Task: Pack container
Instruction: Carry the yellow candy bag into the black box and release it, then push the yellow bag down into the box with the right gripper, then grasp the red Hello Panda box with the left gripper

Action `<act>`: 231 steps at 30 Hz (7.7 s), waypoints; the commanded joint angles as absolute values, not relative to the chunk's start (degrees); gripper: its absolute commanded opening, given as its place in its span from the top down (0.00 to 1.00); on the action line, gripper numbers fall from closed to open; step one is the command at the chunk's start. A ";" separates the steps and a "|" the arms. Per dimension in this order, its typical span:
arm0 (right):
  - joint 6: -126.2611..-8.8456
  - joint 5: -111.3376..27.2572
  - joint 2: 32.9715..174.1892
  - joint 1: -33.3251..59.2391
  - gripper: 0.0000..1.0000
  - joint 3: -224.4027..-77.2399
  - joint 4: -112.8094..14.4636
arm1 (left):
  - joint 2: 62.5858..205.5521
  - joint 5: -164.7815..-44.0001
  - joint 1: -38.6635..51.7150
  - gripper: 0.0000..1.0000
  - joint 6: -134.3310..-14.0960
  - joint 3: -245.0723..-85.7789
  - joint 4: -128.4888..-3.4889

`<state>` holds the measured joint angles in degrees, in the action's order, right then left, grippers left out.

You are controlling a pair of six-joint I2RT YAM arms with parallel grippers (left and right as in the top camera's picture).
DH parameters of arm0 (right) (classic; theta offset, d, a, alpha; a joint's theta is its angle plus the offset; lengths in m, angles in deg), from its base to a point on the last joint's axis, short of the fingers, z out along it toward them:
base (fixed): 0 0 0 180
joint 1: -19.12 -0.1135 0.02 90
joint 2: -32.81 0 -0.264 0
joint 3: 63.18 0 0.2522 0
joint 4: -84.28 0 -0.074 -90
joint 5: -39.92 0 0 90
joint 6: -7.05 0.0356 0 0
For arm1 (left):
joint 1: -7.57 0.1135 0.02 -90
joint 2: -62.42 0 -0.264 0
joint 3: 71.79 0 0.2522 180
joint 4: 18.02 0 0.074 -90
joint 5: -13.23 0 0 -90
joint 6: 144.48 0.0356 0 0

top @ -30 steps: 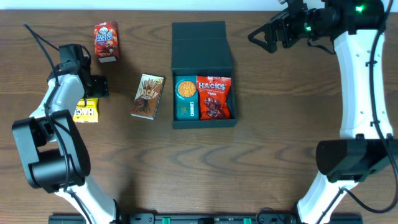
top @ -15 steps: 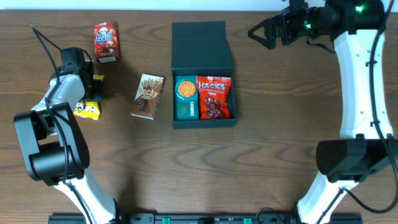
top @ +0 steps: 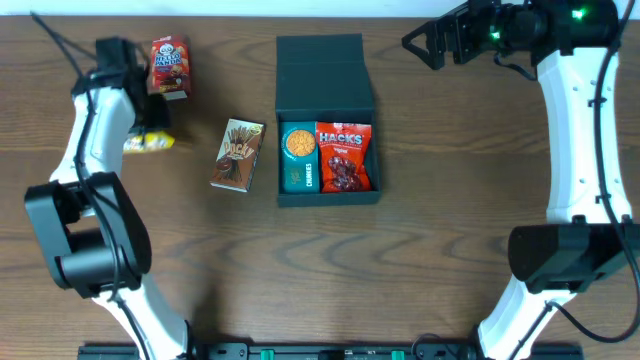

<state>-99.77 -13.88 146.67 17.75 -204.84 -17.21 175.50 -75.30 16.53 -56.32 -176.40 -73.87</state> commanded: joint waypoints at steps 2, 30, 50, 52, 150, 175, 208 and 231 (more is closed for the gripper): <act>-98.81 -14.73 146.06 18.56 0.01 -205.89 -18.10 | 169.84 -76.83 8.15 0.94 -62.44 -182.10 -76.19; -99.57 -14.71 146.06 33.51 0.01 -205.89 -18.13 | 179.15 -73.75 -31.06 0.94 -92.28 -182.78 -77.10; -100.99 -14.71 146.06 33.51 0.08 -205.89 -15.37 | 173.42 -70.32 -30.12 0.05 -86.16 -186.91 -75.35; -100.99 -14.66 146.06 33.49 0.37 -205.89 -14.54 | 170.12 -64.96 -28.30 0.05 -86.18 -186.91 -76.27; -96.08 -24.50 146.78 2.17 0.76 -196.54 -20.66 | 169.75 -73.94 11.78 0.05 -58.64 -185.14 -70.37; -97.34 -24.15 144.14 7.85 0.01 -196.54 -17.03 | 195.24 -78.08 16.57 0.05 -49.74 -185.14 -44.78; -94.11 -24.13 144.14 7.83 0.01 -196.54 -20.18 | 198.08 -81.48 16.63 0.13 -48.08 -186.41 -43.27; -94.87 -24.37 144.00 15.28 0.01 -199.97 -19.44 | 174.73 -84.35 9.44 0.41 -52.11 -188.92 -59.40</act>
<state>-95.03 -24.98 145.56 12.40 -196.73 -19.61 178.32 -83.95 12.63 -51.71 -187.48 -56.25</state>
